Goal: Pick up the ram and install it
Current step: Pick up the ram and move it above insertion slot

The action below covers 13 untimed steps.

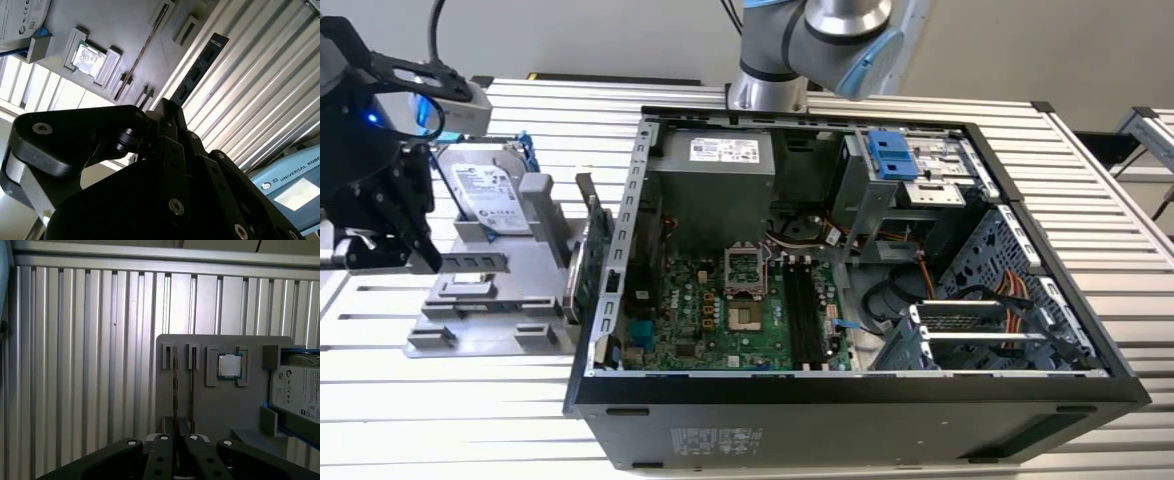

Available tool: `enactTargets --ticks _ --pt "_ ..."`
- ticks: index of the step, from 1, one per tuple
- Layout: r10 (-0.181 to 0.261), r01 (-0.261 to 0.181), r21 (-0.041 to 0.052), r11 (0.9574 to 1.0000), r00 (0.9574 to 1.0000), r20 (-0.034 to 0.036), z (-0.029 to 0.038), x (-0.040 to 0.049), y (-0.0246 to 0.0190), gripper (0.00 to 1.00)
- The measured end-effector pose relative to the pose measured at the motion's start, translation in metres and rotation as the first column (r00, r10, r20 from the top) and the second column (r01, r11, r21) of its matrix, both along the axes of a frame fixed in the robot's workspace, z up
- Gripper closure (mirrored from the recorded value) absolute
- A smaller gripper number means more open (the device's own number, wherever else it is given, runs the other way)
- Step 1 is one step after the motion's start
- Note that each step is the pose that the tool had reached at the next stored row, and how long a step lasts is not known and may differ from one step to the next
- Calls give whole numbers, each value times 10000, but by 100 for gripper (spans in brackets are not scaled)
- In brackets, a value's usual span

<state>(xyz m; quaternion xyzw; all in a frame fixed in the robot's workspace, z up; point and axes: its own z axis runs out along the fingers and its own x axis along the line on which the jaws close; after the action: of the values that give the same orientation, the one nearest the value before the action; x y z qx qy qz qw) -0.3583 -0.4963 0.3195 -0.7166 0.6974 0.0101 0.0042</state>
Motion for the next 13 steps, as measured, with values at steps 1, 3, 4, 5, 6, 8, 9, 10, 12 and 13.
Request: enactTargets --ticks 1,3,4,5,6,8,9,10,12,13 --pt "0 0 1 10000 10000 0 10 0 0 100" --pt "-1 1 1 10000 10000 0 29 0 0 100" --pt "-3 3 0 10000 10000 0 39 0 0 100" --pt "-3 3 0 10000 10000 0 49 0 0 100" --pt "-4 4 1 10000 10000 1 56 0 0 100" --pt "-5 5 0 10000 10000 1 73 0 0 100" --pt "-6 6 1 10000 10000 1 81 0 0 100" --pt "-6 6 1 10000 10000 1 89 0 0 100" --pt "-8 8 1 10000 10000 1 105 0 0 100" --pt "-8 8 0 10000 10000 0 114 0 0 100"
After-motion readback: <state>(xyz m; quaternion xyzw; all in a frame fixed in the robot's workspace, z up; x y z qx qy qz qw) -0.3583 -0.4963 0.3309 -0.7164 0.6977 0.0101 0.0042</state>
